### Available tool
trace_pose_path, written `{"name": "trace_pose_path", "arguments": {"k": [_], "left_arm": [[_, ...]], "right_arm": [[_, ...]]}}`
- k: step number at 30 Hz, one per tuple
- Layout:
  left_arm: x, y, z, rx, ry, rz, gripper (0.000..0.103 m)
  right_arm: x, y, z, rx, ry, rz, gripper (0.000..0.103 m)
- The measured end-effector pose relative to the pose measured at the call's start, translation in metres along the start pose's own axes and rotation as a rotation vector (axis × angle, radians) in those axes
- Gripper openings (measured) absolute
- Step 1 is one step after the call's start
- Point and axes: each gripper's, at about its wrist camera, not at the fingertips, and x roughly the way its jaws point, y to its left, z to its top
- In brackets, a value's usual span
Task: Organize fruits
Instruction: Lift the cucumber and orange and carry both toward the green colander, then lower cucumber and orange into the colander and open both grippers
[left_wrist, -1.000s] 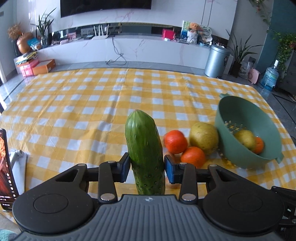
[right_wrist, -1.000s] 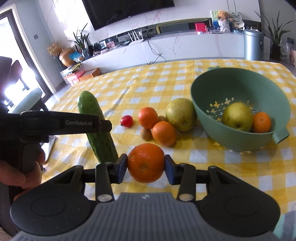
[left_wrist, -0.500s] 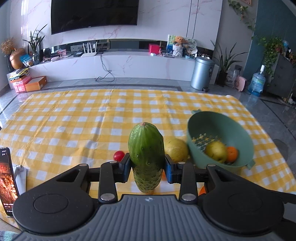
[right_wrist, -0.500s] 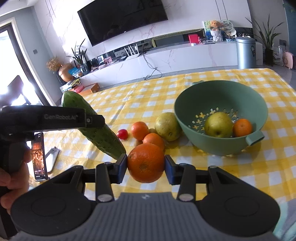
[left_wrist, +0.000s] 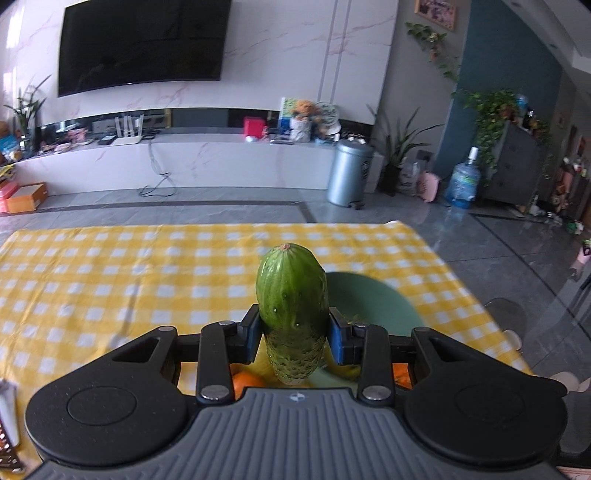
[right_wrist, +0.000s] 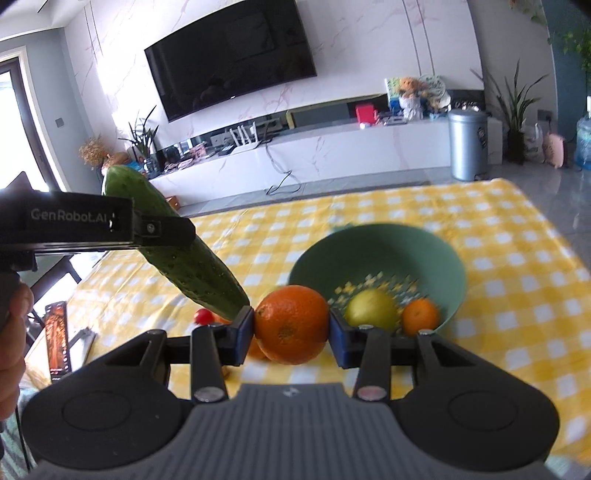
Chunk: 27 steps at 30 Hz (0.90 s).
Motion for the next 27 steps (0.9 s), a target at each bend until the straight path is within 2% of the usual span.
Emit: {"name": "trace_pose_path", "arguments": {"k": [7,14,21,27], "left_arm": [[0.03,-0.019,0.02,-0.008,0.011,-0.085,0.041],[0.072,-0.028,0.023,-0.016,0.075,-0.153,0.041],[0.108,-0.016,0.012,-0.086,0.152,-0.211,0.041],[0.124,-0.004,0.007,-0.14,0.195,-0.263,0.041]], "right_arm": [[0.004,-0.02,0.021,-0.055,0.018,-0.06,0.04],[0.027,-0.042,0.033,-0.105,0.078,-0.113,0.04],[0.053,-0.059,0.031,-0.136,0.154,-0.147,0.04],[0.069,-0.071,0.026,-0.118,0.204,-0.134,0.041]]}}
